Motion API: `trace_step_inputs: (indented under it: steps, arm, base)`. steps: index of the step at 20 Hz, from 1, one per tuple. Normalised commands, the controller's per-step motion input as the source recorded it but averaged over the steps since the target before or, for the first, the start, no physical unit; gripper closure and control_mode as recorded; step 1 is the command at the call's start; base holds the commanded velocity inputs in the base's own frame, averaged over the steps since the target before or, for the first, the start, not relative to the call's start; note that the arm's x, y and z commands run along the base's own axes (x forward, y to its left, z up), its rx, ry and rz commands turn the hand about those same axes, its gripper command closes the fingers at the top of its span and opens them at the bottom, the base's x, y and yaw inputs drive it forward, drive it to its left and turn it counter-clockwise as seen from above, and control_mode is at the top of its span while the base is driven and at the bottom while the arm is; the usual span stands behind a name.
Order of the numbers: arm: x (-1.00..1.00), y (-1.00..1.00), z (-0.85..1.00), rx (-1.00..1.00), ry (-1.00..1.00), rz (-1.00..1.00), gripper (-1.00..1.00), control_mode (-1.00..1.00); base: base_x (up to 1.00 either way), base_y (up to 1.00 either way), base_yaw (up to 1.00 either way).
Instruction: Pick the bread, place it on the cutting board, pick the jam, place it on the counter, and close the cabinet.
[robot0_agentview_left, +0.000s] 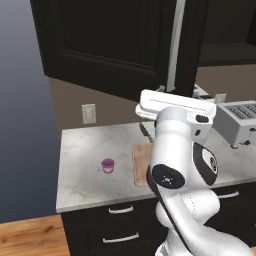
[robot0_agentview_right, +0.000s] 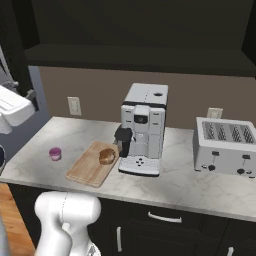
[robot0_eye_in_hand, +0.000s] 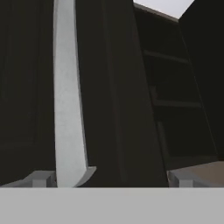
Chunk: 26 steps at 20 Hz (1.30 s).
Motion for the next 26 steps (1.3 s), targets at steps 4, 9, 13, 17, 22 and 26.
trace_step_inputs:
  steps: [4,9,13,17,22,26]
  arm:
    - [0.74,-0.11,0.0,0.0,0.0,0.03,-1.0,-1.0]
    - [0.74,-0.12,0.0,0.0,-0.01,0.01,-1.0,-1.0]
    - [0.76,-0.07,-0.03,0.0,-0.01,0.0,-1.0,-1.0]
    - [0.79,0.0,-0.11,0.0,-0.01,0.0,-1.0,-1.0]
    - [0.72,-0.01,-0.06,0.0,-0.02,0.0,-1.0,-1.0]
    - [0.69,-0.01,-0.03,0.0,-0.01,0.0,-1.0,-1.0]
  base:
    - [0.0,0.0,0.0]
    - [0.0,0.0,0.0]
    - [0.0,0.0,0.0]
    - [0.0,0.0,0.0]
    - [0.0,0.0,0.0]
    - [0.0,0.0,0.0]
